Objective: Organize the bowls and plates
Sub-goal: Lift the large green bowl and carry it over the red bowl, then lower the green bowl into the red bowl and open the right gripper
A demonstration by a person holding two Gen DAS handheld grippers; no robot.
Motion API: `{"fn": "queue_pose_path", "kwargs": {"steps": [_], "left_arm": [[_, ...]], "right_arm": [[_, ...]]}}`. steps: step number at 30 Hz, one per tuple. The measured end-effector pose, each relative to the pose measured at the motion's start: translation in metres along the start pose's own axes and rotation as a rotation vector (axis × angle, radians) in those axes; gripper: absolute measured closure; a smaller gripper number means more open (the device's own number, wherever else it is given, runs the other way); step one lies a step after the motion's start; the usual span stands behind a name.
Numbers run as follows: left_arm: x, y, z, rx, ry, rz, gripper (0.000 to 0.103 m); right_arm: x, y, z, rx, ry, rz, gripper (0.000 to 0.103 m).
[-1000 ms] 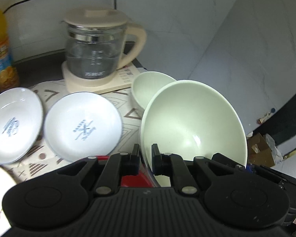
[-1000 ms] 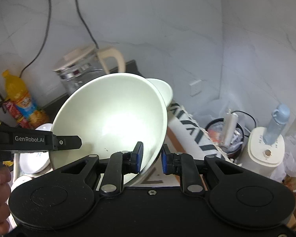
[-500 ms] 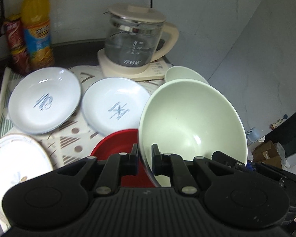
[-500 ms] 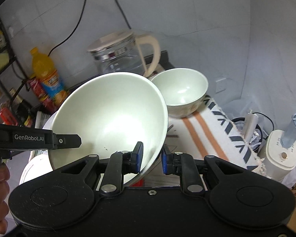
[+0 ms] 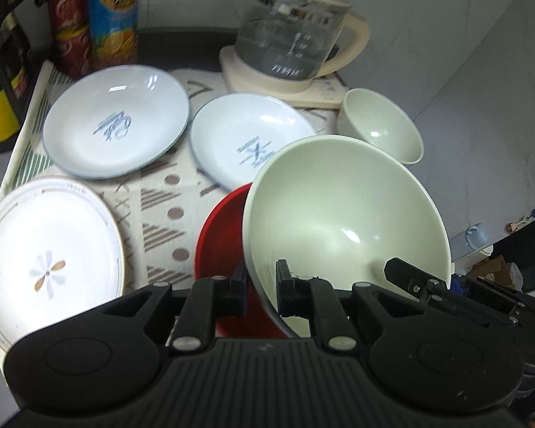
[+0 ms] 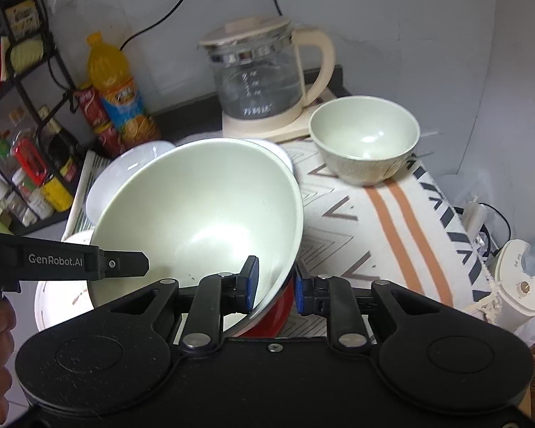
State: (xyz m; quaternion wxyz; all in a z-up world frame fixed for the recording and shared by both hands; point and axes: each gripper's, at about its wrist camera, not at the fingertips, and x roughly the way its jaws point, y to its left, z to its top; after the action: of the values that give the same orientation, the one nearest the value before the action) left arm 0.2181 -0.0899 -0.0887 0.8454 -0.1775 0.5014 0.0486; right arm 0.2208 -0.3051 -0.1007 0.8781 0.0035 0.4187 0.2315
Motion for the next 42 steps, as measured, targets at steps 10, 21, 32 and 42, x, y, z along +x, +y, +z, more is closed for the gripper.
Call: {"fn": "queue_pose_path", "kwargs": {"steps": [10,21,32,42], "left_arm": [[0.014,0.015,-0.005,-0.027,0.045,0.027,0.091],[0.025,0.014,-0.004,-0.027,0.074,0.056,0.087],[0.015,0.004,0.004,0.015,0.072,0.070,0.055],[0.002,0.003,0.023,0.058,0.018,0.089,0.041]], "right_arm": [[0.022,0.013,-0.008,-0.056,0.082,0.004,0.079],[0.032,0.017,-0.009,-0.096,0.126,0.019,0.071],[0.025,0.014,-0.005,-0.095,0.096,0.035,0.051],[0.019,-0.003,0.003,-0.025,0.056,0.028,0.042]]}}
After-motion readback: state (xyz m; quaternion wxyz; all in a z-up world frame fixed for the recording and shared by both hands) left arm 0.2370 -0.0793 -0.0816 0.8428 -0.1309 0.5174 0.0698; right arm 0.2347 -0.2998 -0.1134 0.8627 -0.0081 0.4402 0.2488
